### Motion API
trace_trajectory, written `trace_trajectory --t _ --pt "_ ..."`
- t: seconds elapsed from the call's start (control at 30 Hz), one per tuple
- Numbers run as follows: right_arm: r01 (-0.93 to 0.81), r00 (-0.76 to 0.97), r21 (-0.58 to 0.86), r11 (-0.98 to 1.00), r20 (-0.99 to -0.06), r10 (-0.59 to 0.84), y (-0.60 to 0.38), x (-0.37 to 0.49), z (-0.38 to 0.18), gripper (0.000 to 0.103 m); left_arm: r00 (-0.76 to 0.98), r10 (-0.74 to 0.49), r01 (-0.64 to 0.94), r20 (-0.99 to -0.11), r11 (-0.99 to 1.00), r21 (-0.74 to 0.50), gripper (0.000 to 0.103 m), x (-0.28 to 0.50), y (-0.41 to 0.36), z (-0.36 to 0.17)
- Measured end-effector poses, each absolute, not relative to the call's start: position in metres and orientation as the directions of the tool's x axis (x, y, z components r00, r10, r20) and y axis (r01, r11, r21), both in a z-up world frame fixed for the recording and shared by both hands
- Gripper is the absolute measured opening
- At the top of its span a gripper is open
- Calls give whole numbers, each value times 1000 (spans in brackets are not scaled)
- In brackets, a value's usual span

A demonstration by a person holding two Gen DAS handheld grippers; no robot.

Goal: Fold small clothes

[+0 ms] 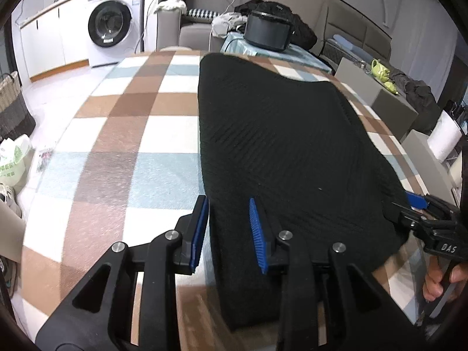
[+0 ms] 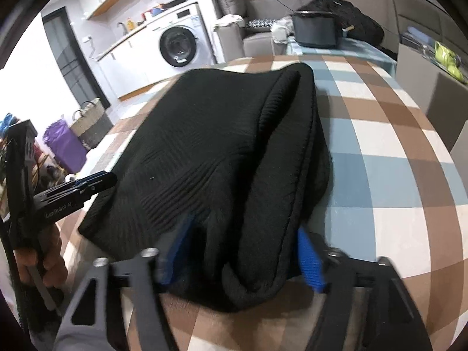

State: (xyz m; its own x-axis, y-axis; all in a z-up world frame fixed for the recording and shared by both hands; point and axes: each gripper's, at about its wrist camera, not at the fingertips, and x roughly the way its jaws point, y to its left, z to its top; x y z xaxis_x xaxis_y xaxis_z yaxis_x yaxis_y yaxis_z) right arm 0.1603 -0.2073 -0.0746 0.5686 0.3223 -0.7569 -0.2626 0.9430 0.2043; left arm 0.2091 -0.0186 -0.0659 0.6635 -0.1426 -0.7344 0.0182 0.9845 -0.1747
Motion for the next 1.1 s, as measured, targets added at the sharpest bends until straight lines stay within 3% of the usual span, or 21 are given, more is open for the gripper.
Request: trace_trajectory --t 0.1,0.13,0.17,0.3,0.37,0.67,1.1 --pt "-284 629 150 947 -716 302 -211 144 -61 100 713 -143 30 -687 984 -175 55 185 -18 -52" --pt "-293 648 133 947 -701 299 -211 139 -57 101 731 -147 34 -666 983 -181 71 177 -18 -47" --pt "-304 671 112 946 -680 296 -212 132 -51 103 745 -149 36 -650 982 -183 80 171 -17 -43" --pt "-317 715 118 941 -622 319 -218 116 -37 103 788 -170 66 -592 979 -194 88 146 -19 -28" --pt "-328 731 150 933 -585 351 -223 109 -31 103 810 -169 70 -562 979 -193 102 134 -20 -22" --pt "-347 798 127 929 -480 363 -228 103 -28 103 883 -140 79 -448 985 -153 102 103 -28 -16" --pt "-362 829 97 927 -420 368 -230 98 -36 103 890 -118 73 -440 990 -117 102 110 -32 -28"
